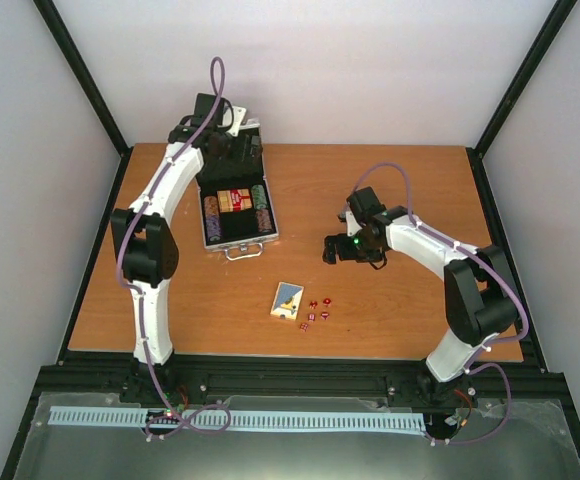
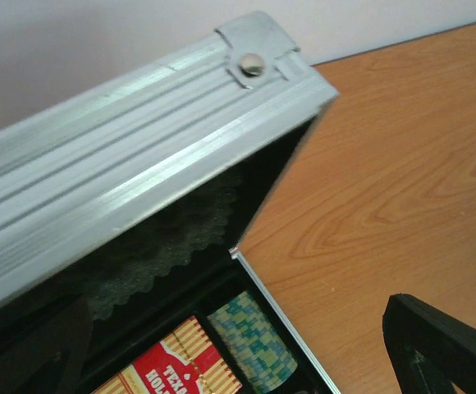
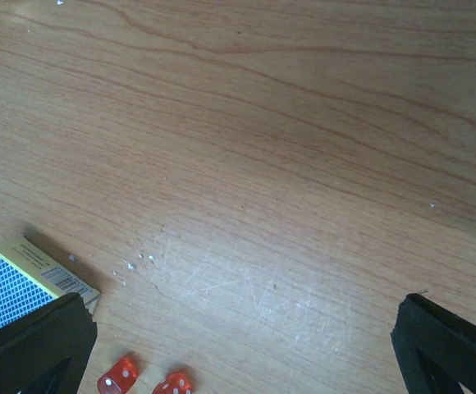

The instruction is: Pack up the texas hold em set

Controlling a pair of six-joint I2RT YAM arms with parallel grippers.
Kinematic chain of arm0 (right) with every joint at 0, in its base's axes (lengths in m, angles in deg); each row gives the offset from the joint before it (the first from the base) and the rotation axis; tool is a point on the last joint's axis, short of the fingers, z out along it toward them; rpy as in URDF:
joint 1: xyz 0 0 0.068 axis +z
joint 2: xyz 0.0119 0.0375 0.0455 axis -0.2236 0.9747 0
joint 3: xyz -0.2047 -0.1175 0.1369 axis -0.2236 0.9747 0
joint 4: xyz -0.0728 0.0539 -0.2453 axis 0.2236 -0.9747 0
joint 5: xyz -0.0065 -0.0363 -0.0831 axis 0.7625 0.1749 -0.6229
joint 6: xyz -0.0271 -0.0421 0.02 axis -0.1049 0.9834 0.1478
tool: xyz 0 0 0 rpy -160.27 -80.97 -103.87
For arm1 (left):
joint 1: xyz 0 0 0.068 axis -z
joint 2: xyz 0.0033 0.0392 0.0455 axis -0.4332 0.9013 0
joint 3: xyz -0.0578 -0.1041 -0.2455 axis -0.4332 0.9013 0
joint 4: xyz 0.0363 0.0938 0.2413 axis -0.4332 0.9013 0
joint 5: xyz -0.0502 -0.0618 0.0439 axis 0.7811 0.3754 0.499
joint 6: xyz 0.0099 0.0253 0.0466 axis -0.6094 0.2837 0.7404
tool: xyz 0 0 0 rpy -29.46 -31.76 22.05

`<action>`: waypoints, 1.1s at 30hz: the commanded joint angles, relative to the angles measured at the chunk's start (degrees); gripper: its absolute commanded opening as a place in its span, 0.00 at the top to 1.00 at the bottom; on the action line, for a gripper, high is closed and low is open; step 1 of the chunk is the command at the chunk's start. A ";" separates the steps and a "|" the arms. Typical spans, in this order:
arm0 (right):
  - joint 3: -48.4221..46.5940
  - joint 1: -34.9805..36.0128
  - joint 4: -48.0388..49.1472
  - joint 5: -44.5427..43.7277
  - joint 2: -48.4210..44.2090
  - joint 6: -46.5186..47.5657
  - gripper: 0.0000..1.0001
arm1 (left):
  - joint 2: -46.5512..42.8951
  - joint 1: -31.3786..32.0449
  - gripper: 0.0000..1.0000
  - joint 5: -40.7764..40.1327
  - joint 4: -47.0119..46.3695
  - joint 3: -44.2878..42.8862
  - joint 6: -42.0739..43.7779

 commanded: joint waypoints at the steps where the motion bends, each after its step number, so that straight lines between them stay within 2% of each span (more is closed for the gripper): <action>1: 0.70 -0.21 0.83 0.64 -1.82 0.42 0.00 | -1.72 -0.64 0.00 6.89 -1.59 0.91 3.73; 9: 1.41 -0.24 1.49 1.39 -2.03 0.17 0.00 | -6.56 -0.65 0.00 12.56 -2.37 7.54 7.61; 17: -4.31 -0.25 2.48 3.82 -0.56 1.67 0.00 | -10.76 -1.00 0.00 10.85 -1.67 12.47 9.64; 22: -11.64 -0.25 3.49 6.28 4.60 0.89 0.00 | -12.86 -1.70 0.00 8.66 -2.02 16.15 10.70; 33: -37.11 -0.17 6.43 13.86 23.91 -1.74 0.01 | -15.98 -2.66 0.00 4.77 -1.24 17.76 12.92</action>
